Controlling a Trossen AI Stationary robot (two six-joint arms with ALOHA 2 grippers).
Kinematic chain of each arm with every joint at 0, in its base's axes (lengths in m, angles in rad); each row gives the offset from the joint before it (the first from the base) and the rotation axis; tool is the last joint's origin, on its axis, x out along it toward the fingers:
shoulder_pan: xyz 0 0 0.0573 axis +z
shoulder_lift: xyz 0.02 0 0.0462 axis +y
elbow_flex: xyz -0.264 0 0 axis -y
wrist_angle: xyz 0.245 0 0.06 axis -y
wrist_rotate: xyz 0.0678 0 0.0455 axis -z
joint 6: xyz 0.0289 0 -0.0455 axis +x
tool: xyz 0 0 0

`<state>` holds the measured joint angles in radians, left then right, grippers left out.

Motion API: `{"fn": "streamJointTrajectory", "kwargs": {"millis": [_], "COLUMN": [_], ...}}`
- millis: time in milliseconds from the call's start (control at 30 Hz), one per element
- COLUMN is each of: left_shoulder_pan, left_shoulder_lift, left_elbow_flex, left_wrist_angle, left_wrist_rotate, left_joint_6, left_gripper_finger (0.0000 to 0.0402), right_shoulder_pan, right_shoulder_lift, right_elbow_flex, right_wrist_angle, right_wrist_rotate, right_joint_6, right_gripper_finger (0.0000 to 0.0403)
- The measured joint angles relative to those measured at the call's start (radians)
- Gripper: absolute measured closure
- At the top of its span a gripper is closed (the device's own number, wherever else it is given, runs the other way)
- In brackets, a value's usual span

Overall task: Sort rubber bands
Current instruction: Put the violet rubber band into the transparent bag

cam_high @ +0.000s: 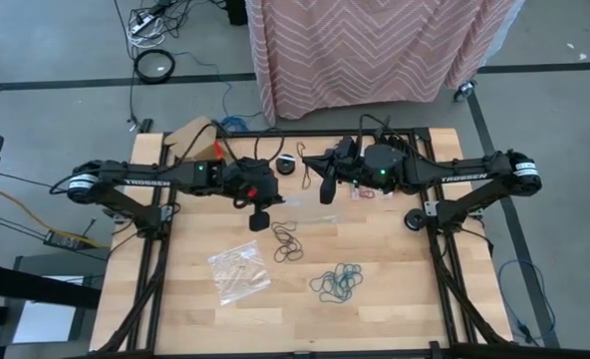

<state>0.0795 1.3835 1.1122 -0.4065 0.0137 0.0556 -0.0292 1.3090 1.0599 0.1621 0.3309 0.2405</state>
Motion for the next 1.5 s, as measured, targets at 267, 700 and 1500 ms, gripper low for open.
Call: {"fn": "streamJointTrajectory", "kwargs": {"millis": [267, 700, 1500], "left_shoulder_pan": [0.000, 0.007, 0.014], "left_shoulder_lift": [0.013, 0.014, 0.014], "left_elbow_flex": [0.017, 0.045, 0.113], "left_wrist_angle": [0.036, 0.023, -0.036], "left_wrist_rotate": [-0.004, -0.068, -0.094], "left_joint_6": [-0.004, 0.015, 0.046], "left_gripper_finger": [0.0402, 0.0402, 0.0401], "right_shoulder_pan": [0.000, 0.000, 0.001], "right_shoulder_lift": [0.000, 0.000, 0.000], "right_elbow_flex": [0.000, 0.000, 0.000], "right_wrist_angle": [-0.002, -0.002, -0.144], "right_wrist_rotate": [0.002, 0.015, 0.021], "right_joint_6": [0.000, -0.001, -0.021], "right_gripper_finger": [0.0403, 0.0403, 0.0403]}}
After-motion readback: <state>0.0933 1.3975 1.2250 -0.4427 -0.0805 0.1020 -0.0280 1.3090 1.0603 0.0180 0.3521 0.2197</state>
